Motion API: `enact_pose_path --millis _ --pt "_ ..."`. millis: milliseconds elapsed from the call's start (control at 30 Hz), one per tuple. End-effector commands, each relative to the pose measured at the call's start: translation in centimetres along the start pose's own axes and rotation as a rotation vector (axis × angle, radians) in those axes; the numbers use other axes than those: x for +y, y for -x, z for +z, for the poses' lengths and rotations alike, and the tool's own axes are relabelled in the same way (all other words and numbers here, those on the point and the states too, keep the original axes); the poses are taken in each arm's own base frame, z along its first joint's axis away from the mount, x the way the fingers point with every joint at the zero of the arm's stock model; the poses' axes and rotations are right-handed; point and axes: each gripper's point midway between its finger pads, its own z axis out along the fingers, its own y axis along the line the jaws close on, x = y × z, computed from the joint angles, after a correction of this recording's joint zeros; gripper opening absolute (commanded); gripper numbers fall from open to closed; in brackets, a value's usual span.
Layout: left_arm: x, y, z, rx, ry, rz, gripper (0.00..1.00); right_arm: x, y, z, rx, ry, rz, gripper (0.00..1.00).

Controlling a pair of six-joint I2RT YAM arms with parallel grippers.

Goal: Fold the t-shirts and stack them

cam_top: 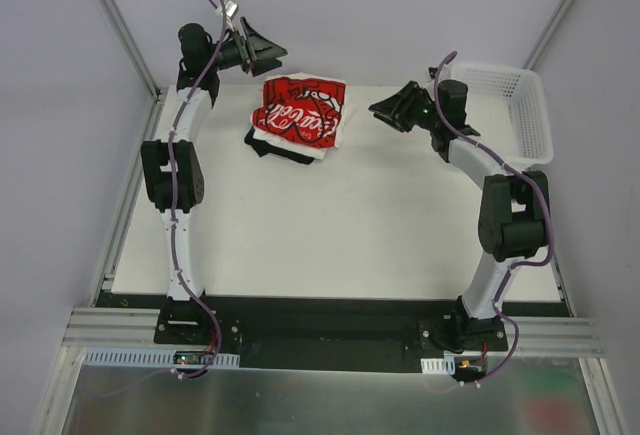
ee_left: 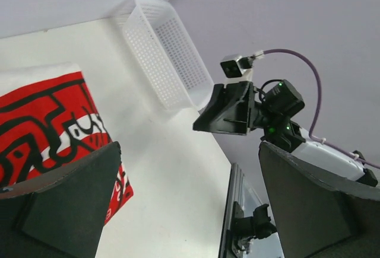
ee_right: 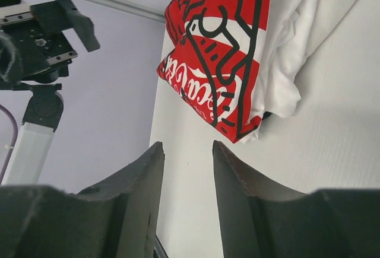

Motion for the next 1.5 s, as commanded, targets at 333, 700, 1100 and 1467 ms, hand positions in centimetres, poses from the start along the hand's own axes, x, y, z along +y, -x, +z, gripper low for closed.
enact_pose_path --millis 333,700,1100,1467 --pt "1.7 -6.4 5.9 0.165 -0.148 -0.082 0.99 -0.8 0.2 2.5 -0.001 0.044 -0.02 0.01" --pt "8.3 -9.2 6.1 0.185 -0.043 -0.214 0.99 0.5 0.8 1.0 -0.023 0.06 -0.027 0.01" --pt "11.4 -6.7 4.3 0.093 0.067 -0.205 0.99 3.3 4.7 -2.6 -0.115 0.104 -0.05 0.07" --pt "8.2 -4.4 3.3 0.073 -0.023 -0.136 0.99 -2.0 6.2 3.9 -0.024 0.085 0.074 0.25"
